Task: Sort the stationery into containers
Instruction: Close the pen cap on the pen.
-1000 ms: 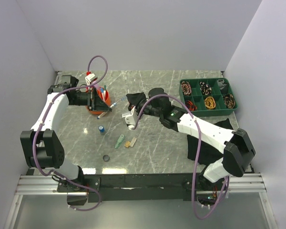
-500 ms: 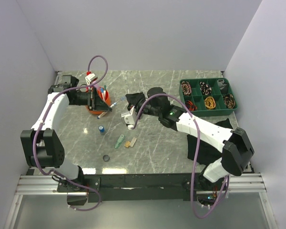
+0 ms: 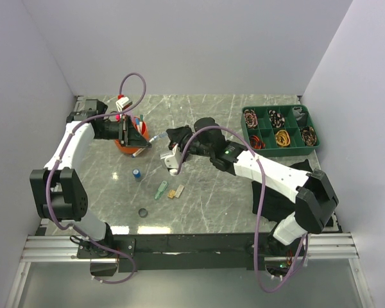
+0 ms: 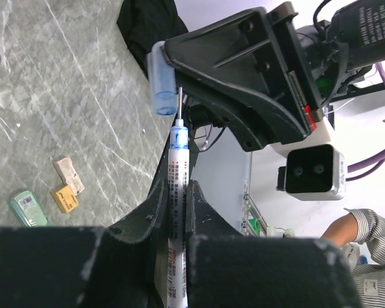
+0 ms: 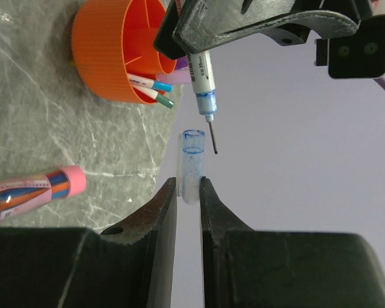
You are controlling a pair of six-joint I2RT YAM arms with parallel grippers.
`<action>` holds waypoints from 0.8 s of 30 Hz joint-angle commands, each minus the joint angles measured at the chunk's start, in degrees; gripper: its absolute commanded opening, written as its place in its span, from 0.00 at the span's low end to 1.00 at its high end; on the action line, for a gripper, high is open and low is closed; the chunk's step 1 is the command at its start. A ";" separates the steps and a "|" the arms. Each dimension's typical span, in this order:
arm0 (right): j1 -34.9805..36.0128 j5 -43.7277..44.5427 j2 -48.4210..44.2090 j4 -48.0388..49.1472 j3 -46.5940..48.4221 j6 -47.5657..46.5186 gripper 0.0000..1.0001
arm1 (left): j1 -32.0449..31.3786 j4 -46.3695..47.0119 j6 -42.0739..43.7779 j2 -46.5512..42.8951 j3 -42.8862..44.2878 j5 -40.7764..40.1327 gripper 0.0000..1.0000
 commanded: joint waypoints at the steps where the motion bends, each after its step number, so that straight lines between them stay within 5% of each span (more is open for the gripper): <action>1: 0.42 1.38 -0.18 0.57 3.18 1.12 0.00 | -0.14 -1.27 1.58 -1.55 3.67 1.10 0.01; 24: 0.15 4.19 -3.26 3.82 0.73 5.43 0.00 | -0.05 -1.27 1.67 -2.70 -0.02 0.12 0.01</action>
